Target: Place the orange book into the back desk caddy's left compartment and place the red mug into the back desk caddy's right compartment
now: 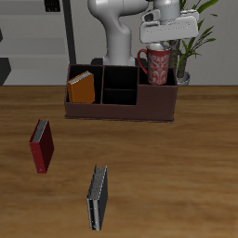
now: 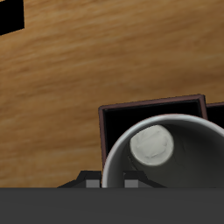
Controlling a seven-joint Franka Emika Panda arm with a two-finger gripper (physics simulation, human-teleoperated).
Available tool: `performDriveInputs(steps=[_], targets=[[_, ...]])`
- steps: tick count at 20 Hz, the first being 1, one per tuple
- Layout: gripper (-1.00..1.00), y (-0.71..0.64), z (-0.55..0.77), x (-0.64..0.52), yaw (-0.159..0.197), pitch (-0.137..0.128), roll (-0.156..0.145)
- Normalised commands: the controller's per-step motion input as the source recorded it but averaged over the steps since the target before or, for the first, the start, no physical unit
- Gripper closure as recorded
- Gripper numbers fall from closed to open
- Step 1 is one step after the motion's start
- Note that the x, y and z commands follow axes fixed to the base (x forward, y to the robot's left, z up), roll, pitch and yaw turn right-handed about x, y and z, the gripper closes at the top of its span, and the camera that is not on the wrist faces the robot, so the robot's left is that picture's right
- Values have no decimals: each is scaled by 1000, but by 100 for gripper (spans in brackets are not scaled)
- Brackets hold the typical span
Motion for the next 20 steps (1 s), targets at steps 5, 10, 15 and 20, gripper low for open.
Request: performDriveInputs(steps=[5, 10, 15, 20], targets=[[100, 13, -46, 45, -22, 20, 22], [100, 71, -116, 56, -1, 10, 16], [100, 21, -179, 88, -25, 49, 13], [100, 26, -213, 124, -9, 51, 5]])
